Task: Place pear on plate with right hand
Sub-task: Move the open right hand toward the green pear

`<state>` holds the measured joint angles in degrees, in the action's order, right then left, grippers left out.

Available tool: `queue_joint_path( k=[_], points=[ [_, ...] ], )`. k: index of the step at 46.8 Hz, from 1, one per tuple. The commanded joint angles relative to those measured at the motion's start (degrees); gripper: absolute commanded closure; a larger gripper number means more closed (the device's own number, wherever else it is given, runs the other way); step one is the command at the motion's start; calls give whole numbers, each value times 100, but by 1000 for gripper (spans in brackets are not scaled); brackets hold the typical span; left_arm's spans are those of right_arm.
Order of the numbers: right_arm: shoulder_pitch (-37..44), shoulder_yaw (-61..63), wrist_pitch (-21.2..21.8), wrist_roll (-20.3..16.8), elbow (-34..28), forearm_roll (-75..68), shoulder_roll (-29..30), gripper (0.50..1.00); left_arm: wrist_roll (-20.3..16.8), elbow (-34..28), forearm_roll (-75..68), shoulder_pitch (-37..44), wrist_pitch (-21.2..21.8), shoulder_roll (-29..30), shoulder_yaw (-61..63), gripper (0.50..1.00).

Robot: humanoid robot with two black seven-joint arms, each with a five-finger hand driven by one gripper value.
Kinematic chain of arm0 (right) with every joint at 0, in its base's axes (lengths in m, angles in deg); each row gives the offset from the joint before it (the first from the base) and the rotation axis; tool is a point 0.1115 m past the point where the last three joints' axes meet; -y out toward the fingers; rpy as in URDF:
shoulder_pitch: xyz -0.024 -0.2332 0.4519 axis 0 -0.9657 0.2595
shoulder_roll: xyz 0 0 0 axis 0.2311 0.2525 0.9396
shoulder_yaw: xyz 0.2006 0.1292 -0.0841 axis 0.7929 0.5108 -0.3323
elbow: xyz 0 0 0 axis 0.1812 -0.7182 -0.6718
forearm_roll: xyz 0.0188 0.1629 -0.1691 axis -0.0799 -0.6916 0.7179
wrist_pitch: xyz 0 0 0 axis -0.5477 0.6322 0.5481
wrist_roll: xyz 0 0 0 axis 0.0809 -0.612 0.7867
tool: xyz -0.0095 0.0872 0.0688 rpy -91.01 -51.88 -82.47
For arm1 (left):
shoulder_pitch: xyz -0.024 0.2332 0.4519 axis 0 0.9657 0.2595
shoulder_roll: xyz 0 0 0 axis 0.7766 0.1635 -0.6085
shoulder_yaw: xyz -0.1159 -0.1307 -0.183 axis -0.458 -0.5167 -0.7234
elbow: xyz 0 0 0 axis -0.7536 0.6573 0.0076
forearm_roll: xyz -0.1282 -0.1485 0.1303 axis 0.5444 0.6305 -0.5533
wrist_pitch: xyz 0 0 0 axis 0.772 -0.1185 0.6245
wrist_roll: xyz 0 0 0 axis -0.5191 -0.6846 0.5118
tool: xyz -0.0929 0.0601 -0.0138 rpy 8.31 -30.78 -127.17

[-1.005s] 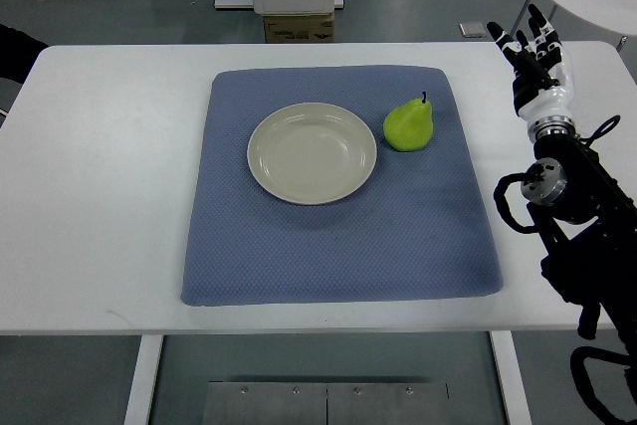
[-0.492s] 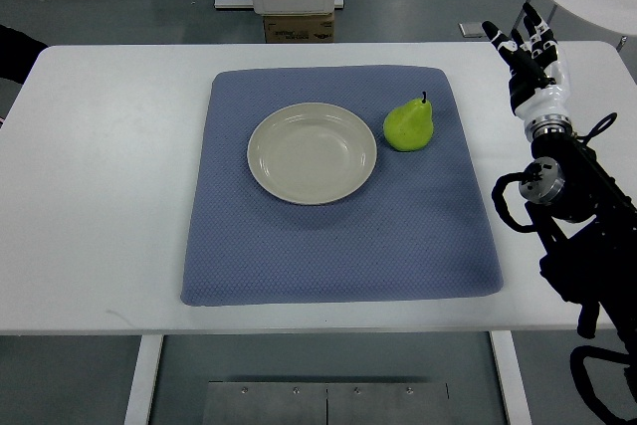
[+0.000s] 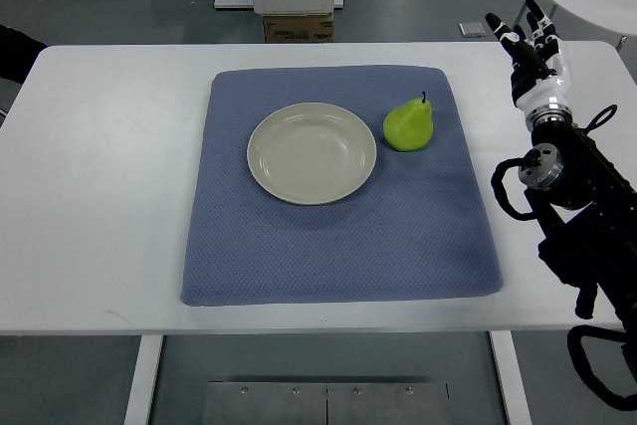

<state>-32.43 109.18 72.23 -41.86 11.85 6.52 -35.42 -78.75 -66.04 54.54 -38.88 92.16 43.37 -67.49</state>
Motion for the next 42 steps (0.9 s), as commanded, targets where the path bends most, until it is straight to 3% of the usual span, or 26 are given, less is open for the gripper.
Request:
queue_joint_path(
  k=[1,28,42],
  points=[
    [-8,-261,23,4,-4,-2,0,500,0,0,0,0,0,0,0,500],
    [-105,-1263,41,13,-39,-2,0,511,0,0,0,0,0,0,0,500],
    [-96,-1826,-3,478,5,51,0,523,0,0,0,0,0,0,0,500]
  ],
)
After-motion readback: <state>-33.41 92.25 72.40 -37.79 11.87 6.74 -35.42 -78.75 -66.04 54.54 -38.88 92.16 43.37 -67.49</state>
